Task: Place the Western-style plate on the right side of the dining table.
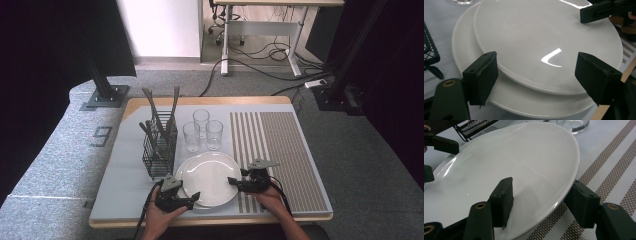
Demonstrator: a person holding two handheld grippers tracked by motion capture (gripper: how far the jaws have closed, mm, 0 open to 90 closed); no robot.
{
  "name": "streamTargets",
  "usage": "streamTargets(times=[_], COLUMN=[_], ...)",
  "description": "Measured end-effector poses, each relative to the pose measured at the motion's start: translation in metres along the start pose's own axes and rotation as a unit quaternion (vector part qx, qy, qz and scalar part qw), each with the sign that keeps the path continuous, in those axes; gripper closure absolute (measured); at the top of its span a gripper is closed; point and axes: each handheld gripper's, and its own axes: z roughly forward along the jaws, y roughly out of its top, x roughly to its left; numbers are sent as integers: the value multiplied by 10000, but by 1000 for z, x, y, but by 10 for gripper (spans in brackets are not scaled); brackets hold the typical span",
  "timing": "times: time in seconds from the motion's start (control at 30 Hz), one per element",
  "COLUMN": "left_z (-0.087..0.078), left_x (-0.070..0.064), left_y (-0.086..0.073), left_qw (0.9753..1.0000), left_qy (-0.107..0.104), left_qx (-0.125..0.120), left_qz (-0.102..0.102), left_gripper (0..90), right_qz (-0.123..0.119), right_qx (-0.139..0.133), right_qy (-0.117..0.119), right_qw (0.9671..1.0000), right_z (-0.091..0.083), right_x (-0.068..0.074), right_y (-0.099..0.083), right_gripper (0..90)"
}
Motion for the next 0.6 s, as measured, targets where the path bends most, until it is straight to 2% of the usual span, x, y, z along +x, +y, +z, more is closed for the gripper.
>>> streamTargets(times=[0.17,0.37,0.6], left_z=[0,1,1], left_x=[1,2,2], left_y=[0,0,-1], left_qw=[10000,10000,10000], left_qy=[-10,16,52], left_qx=[4,-17,2], left_qz=[-15,-48,-42], left_gripper=[192,192,193], right_qz=[4,-60,45], right_qx=[-88,-195,-308], right_qy=[-50,-251,-178], right_qw=[9999,9995,9994], right_z=[-2,-7,-10], right_x=[0,-3,-5], right_y=[0,1,2], right_gripper=[456,549,600])
